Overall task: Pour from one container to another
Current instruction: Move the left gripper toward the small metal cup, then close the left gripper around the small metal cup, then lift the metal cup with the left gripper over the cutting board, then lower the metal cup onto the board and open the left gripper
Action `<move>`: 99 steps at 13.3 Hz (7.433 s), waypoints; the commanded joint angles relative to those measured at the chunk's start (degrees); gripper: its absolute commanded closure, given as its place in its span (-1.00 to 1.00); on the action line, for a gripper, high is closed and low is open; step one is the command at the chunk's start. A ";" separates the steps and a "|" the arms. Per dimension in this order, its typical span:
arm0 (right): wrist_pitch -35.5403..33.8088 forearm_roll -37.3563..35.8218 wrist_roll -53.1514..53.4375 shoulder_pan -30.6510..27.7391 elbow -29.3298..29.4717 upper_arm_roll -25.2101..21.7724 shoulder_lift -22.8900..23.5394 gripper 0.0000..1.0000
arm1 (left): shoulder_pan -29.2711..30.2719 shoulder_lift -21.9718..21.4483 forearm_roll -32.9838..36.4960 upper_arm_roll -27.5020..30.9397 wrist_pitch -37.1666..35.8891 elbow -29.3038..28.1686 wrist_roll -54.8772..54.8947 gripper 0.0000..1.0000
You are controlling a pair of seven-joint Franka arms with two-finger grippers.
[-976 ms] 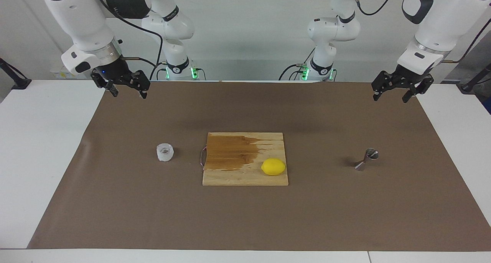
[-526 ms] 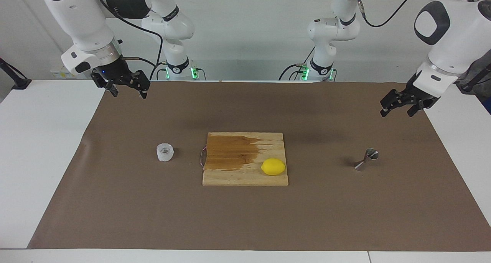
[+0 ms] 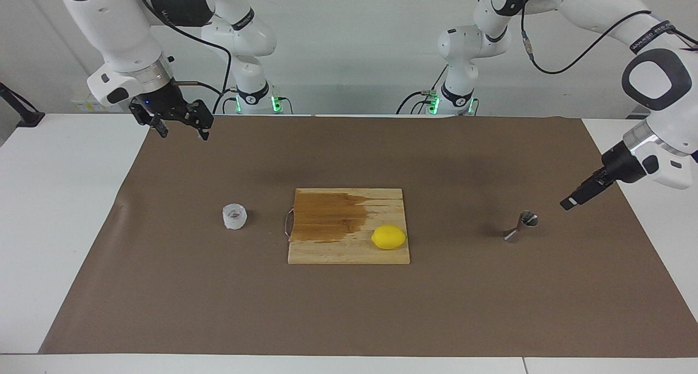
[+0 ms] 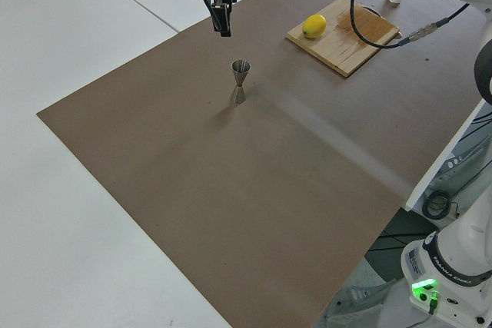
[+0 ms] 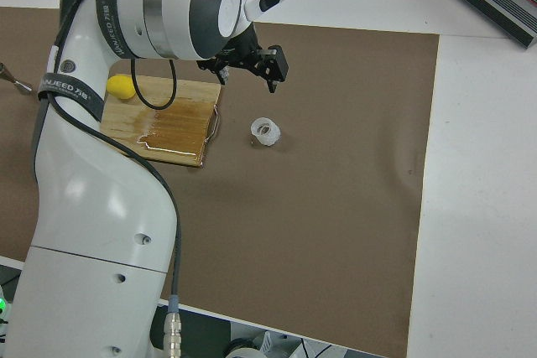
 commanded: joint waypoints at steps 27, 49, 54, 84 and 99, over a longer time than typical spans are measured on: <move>0.05 1.13 0.76 -0.67 -0.26 0.36 -0.41 -1.00 | 6.04 3.63 -30.54 -1.18 13.61 -27.39 -24.22 -1.00; 0.05 1.13 0.76 -0.67 -0.26 0.36 -0.41 -1.00 | 3.50 -0.58 -46.19 -1.62 7.72 -29.33 -25.08 1.00; 0.05 1.13 0.76 -0.67 -0.26 0.36 -0.41 -1.00 | -5.55 -5.07 -49.96 -1.62 7.63 -30.12 -28.69 1.00; 0.05 1.13 0.76 -0.67 -0.26 0.36 -0.41 -1.00 | -35.18 6.17 -86.80 -7.60 40.15 -30.21 -19.99 1.00; 0.05 1.13 0.76 -0.67 -0.26 0.36 -0.41 -1.00 | -34.48 2.22 -74.96 -7.25 40.06 -30.91 -20.52 -1.00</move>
